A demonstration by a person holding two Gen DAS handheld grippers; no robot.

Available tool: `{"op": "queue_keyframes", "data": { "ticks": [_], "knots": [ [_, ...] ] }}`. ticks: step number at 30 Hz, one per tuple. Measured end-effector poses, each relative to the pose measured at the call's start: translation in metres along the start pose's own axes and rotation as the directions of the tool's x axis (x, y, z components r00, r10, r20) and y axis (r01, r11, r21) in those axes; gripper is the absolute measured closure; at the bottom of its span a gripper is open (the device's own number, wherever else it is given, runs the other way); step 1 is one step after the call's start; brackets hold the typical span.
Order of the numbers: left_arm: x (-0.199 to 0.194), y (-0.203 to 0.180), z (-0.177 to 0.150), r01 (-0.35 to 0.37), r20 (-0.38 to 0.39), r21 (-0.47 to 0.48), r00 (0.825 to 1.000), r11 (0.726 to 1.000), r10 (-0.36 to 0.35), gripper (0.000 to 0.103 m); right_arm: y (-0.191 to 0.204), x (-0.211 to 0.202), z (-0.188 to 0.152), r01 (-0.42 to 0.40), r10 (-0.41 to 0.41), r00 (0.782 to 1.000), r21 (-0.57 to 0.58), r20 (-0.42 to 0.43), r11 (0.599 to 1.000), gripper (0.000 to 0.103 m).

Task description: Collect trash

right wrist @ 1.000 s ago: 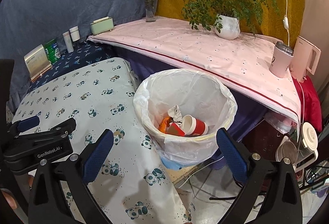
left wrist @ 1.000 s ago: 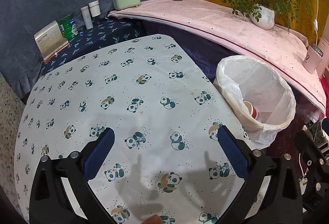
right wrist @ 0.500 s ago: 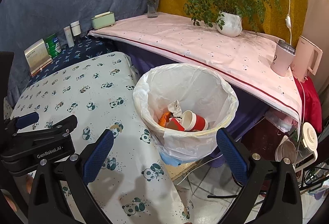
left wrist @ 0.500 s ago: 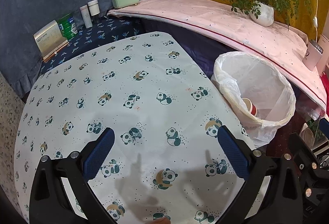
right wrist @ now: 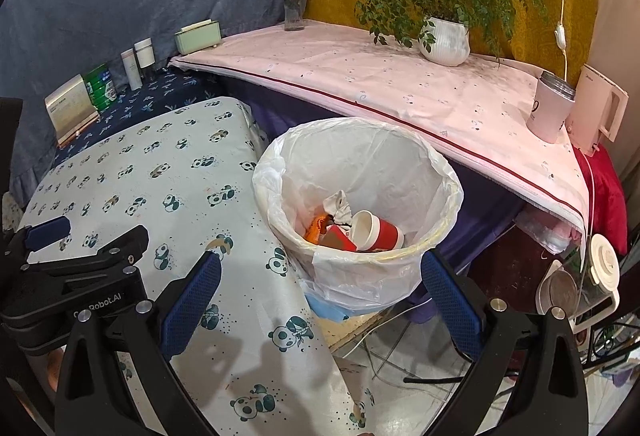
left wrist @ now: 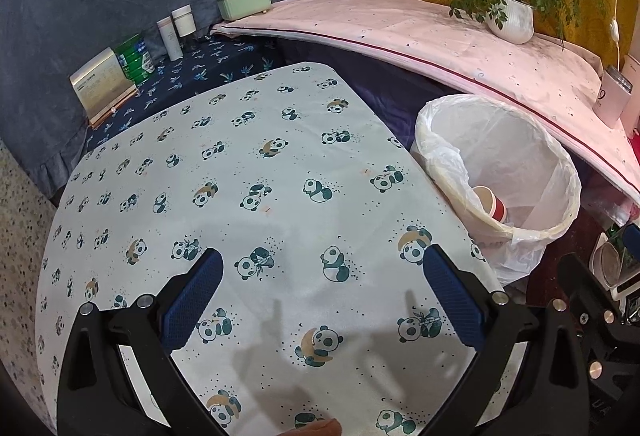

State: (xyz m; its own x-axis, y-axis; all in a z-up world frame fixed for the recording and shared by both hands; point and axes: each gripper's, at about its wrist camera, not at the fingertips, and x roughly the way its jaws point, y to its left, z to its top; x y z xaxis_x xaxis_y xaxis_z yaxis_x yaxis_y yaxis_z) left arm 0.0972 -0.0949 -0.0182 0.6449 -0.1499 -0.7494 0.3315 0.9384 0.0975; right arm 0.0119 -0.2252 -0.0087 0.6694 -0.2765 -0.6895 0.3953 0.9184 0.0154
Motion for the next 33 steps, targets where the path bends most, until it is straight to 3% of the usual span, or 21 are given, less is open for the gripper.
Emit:
{"op": "queue_keyframes", "data": {
  "ticks": [33],
  "knots": [
    [-0.0003, -0.0015, -0.004, -0.029, -0.011, 0.002, 1.0, 1.0, 0.029, 0.007, -0.0067, 0.0043, -0.0051, 0.01, -0.01, 1.0, 0.009, -0.008, 1.0, 0.007]
  ]
}}
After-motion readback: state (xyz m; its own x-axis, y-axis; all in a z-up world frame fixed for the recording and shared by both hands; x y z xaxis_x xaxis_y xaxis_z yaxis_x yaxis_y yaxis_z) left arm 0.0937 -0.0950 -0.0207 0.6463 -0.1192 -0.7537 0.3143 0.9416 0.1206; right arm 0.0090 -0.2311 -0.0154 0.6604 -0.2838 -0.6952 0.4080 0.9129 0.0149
